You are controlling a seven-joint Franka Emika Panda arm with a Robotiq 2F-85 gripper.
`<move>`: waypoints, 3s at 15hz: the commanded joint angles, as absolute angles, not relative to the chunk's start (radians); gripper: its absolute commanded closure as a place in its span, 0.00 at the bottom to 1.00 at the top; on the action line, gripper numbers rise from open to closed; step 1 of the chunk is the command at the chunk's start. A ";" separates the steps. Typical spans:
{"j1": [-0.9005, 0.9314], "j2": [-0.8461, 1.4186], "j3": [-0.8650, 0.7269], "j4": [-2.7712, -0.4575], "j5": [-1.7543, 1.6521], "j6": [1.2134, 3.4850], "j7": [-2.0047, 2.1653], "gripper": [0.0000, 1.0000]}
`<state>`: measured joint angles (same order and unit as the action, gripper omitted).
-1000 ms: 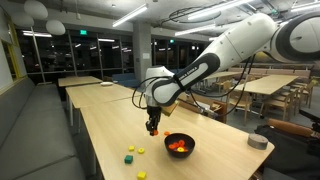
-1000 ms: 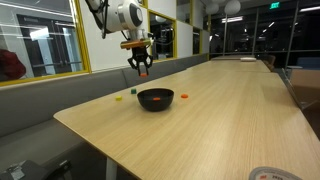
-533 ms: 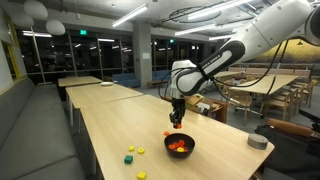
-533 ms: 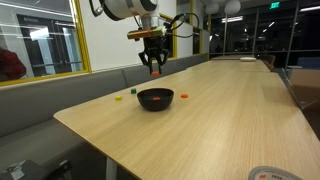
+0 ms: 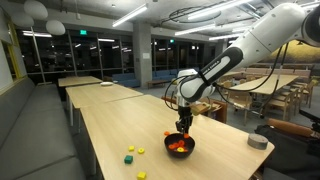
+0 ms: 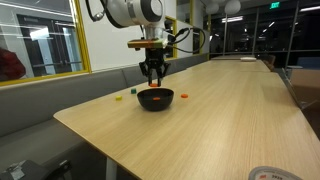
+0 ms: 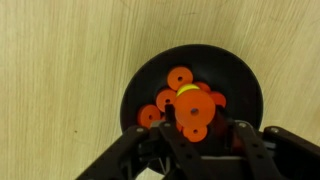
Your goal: Put the discs on the table in the bowl
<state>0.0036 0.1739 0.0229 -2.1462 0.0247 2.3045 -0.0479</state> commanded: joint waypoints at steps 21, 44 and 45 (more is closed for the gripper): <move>0.093 0.512 0.119 -1.604 -0.082 2.133 -0.298 0.00; 0.102 0.882 0.167 -1.180 -0.088 2.096 -0.456 0.00; 0.099 0.886 0.169 -1.178 -0.085 2.097 -0.459 0.00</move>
